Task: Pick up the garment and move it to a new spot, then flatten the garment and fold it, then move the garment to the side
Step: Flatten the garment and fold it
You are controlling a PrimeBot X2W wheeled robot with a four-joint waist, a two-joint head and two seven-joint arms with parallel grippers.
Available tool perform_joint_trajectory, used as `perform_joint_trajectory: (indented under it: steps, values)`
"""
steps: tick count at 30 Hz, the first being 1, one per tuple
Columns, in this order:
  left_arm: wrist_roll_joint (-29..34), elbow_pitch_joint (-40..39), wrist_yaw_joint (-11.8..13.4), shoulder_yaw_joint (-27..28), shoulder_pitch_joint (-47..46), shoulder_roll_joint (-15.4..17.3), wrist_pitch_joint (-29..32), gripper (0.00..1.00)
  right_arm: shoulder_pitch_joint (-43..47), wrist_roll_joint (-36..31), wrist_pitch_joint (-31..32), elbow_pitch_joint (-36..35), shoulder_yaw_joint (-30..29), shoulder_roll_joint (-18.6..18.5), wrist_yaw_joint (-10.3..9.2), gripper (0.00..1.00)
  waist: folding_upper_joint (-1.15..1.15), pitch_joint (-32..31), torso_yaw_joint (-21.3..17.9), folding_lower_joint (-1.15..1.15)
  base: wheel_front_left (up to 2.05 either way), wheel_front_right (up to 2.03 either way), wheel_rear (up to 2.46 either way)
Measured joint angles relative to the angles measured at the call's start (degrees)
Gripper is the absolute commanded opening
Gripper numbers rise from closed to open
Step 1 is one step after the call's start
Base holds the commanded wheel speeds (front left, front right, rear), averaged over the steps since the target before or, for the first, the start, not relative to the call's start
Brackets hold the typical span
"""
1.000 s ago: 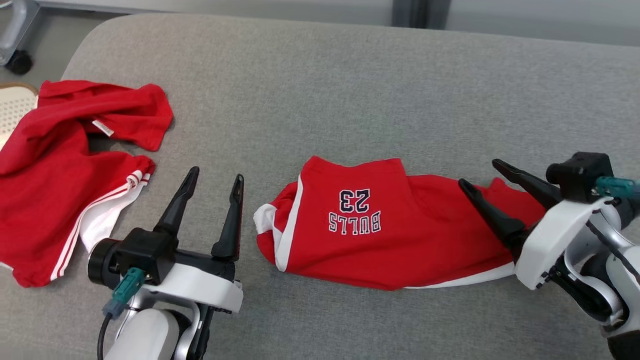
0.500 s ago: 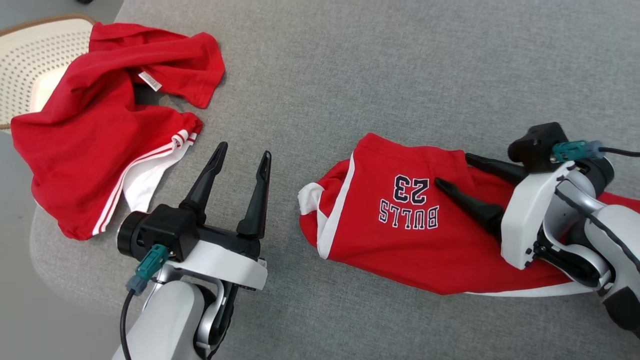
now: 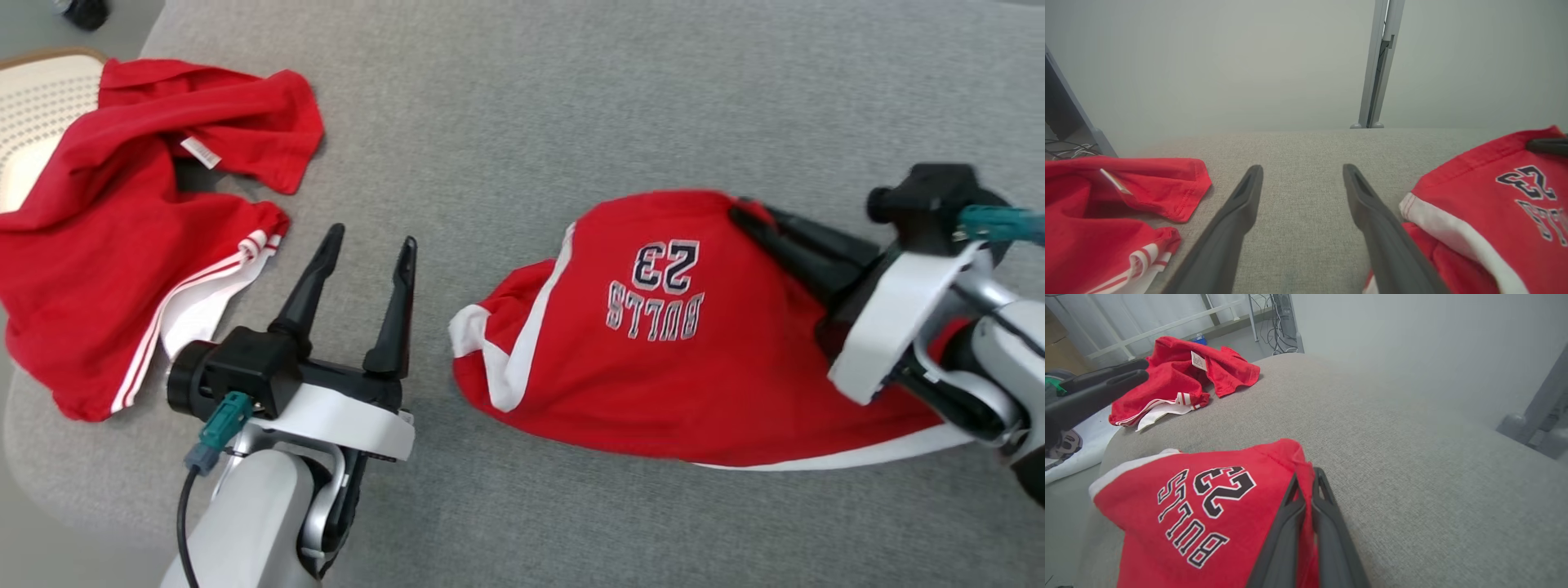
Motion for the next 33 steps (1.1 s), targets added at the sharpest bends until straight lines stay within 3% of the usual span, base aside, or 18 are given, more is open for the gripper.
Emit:
perform_joint_trajectory:
  steps: [6,16,18,22,30,31,32,33]
  values:
    - [0.23,-0.82,0.79,1.15,0.15,1.70,0.02,1.00,1.64,-5.10,-6.27,-2.77,-6.05,-3.56,0.00,0.00,0.00,-1.59,-3.61,0.00,0.00,0.00,0.00]
    - [0.24,-3.82,2.66,2.70,2.50,4.99,2.31,1.00,20.30,-21.59,-12.04,-13.61,-15.85,-6.05,0.01,0.00,0.00,-4.08,-10.81,0.00,0.00,0.00,0.00]
    - [0.25,-5.06,3.22,2.75,3.42,5.42,3.18,1.00,28.04,-24.15,-13.07,-13.28,-16.72,-4.79,0.01,0.00,0.00,-4.77,-12.71,0.00,0.00,0.00,0.00]
    - [0.24,-6.57,4.00,3.15,4.20,6.42,4.26,1.00,35.10,-24.04,-15.16,-8.88,-19.74,-0.85,0.01,0.00,0.00,-5.68,-14.85,0.00,0.00,0.00,0.00]
    - [0.22,-8.59,4.91,2.99,6.01,7.17,5.94,1.00,39.66,-15.90,-17.89,2.29,-23.07,8.89,0.01,0.00,0.00,-7.34,-17.55,0.00,0.00,0.00,0.00]
    - [0.22,-8.83,4.97,3.05,6.03,7.49,6.15,1.00,40.12,-14.77,-17.96,3.45,-23.48,10.09,0.01,0.04,0.00,-7.48,-17.70,0.00,0.00,0.00,0.00]
    - [0.22,-9.02,5.03,3.02,6.05,7.73,6.20,1.00,40.74,-12.00,-18.04,4.87,-24.76,11.98,0.01,0.45,0.00,-7.66,-17.84,0.00,0.00,0.00,0.00]
    - [0.22,-9.32,5.19,3.05,6.12,7.83,6.33,1.00,41.38,-10.24,-18.05,5.66,-25.51,13.40,-0.01,1.00,0.00,-7.83,-17.97,0.00,0.00,0.00,0.00]
